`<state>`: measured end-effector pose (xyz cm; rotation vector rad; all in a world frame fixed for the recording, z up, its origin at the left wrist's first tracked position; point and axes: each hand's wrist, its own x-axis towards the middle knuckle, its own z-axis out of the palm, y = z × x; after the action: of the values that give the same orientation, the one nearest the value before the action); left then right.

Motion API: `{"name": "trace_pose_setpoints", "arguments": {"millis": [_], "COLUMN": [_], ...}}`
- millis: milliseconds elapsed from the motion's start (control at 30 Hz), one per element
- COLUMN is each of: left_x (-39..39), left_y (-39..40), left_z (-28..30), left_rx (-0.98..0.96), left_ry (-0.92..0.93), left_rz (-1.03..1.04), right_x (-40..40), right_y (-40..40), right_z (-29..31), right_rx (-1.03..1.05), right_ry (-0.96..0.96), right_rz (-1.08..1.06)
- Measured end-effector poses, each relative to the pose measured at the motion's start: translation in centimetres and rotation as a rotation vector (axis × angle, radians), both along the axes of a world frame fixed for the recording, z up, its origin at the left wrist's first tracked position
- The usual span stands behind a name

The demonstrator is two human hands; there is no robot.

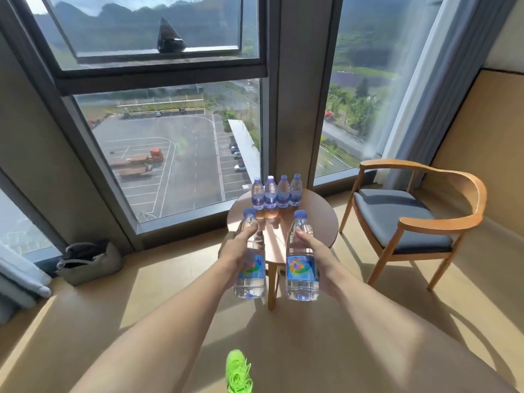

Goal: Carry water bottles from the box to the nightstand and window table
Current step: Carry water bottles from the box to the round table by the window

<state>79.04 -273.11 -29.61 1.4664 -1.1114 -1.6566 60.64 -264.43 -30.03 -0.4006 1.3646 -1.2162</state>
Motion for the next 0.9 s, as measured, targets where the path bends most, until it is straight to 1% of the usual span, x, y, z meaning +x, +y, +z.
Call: {"name": "trace_pose_setpoints", "arguments": {"millis": [67,133,233,333,433,600,700,833,900], "left_x": [-0.8,-1.7,-3.0,-4.4,-5.8,-8.5,-10.3,-13.3,-15.0], "left_y": [-4.6,-9.3,-15.8,-21.1,-25.6,-31.3,-34.4,-38.5,-40.5], "left_z": [-0.7,-1.4,-2.0,-2.5,-2.7,-3.9,-5.0,-7.4,-8.7], "left_rx": [-0.012,-0.023,-0.014,-0.014,0.004,-0.043,-0.047,-0.015,0.042], "left_ry": [-0.034,-0.029,-0.107,-0.084,-0.101,-0.305,-0.359,-0.411,-0.417], "left_rz": [-0.077,-0.122,-0.167,-0.249,-0.247,-0.268,-0.227,-0.210,-0.172], "right_x": [-1.1,-2.3,-3.6,-4.5,-5.5,-7.7,-10.0,-13.5,-15.4], "right_y": [-4.0,-8.1,-13.8,-19.0,-23.5,-29.8,-33.3,-37.7,-40.4], "right_z": [-1.2,-2.1,-2.9,-2.8,-2.9,-3.3,-5.0,-8.5,-10.6], "right_rx": [-0.017,-0.025,-0.026,0.005,0.055,0.081,0.100,0.112,0.148], "right_ry": [-0.002,0.010,0.019,0.006,0.036,0.187,0.322,0.534,0.613], "right_rz": [-0.024,-0.068,-0.126,-0.145,-0.127,-0.141,-0.148,0.023,0.095]}}
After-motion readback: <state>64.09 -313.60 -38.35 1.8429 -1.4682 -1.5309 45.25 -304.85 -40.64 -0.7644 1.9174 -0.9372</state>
